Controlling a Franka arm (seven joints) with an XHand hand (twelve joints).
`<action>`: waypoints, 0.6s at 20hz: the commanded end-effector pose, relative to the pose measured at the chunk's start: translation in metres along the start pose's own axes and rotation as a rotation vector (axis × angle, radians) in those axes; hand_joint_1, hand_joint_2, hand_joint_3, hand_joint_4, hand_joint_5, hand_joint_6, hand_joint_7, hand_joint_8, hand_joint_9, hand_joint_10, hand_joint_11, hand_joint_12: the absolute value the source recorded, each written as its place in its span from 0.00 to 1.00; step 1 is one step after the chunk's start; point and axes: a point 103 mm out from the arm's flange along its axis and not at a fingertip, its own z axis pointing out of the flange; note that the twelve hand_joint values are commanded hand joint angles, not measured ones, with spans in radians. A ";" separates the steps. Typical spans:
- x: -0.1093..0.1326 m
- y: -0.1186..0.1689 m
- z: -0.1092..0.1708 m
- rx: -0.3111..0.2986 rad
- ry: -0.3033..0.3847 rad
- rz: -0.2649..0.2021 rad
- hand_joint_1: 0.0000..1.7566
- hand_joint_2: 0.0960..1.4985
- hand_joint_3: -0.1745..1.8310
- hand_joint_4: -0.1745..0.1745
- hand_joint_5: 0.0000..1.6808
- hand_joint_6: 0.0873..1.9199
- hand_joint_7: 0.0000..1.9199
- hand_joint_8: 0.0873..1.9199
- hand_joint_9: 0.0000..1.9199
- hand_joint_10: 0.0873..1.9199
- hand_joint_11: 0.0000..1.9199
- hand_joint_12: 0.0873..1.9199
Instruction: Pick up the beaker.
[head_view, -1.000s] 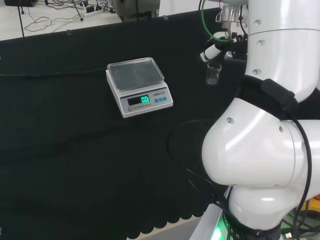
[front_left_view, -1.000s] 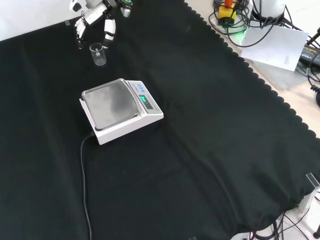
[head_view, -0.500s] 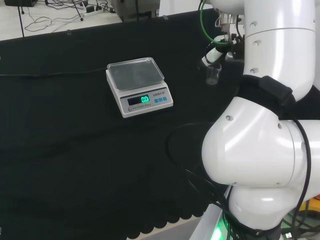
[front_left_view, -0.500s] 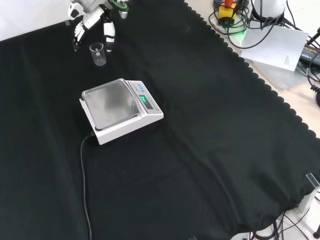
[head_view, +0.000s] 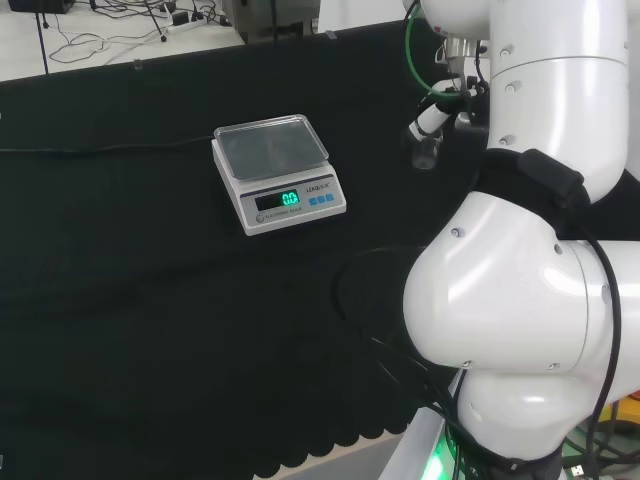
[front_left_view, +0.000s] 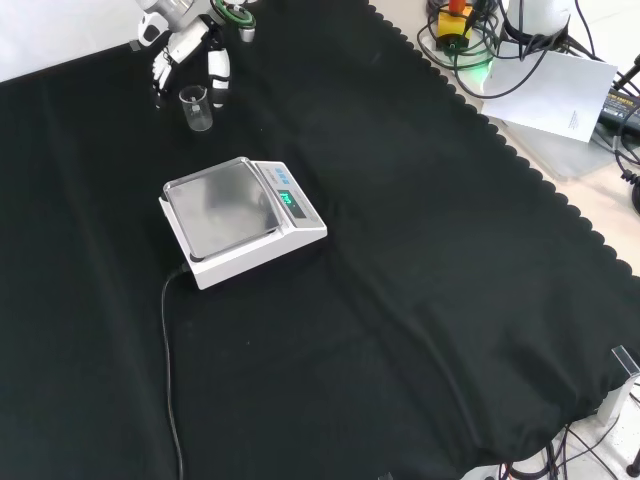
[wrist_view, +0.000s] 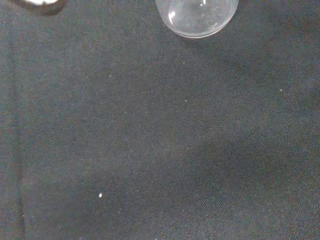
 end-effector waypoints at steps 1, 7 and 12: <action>-0.004 0.004 0.003 0.019 0.000 0.003 0.38 0.47 0.20 0.47 0.24 0.00 0.06 0.24 0.05 0.41 0.00 0.65; -0.004 0.013 0.006 0.010 -0.028 0.012 0.43 0.47 0.22 0.47 0.26 0.00 0.06 0.26 0.07 0.41 0.00 0.76; -0.003 0.017 0.007 -0.002 -0.033 0.009 0.49 0.44 0.28 0.45 0.28 0.00 0.08 0.29 0.14 0.39 0.10 0.75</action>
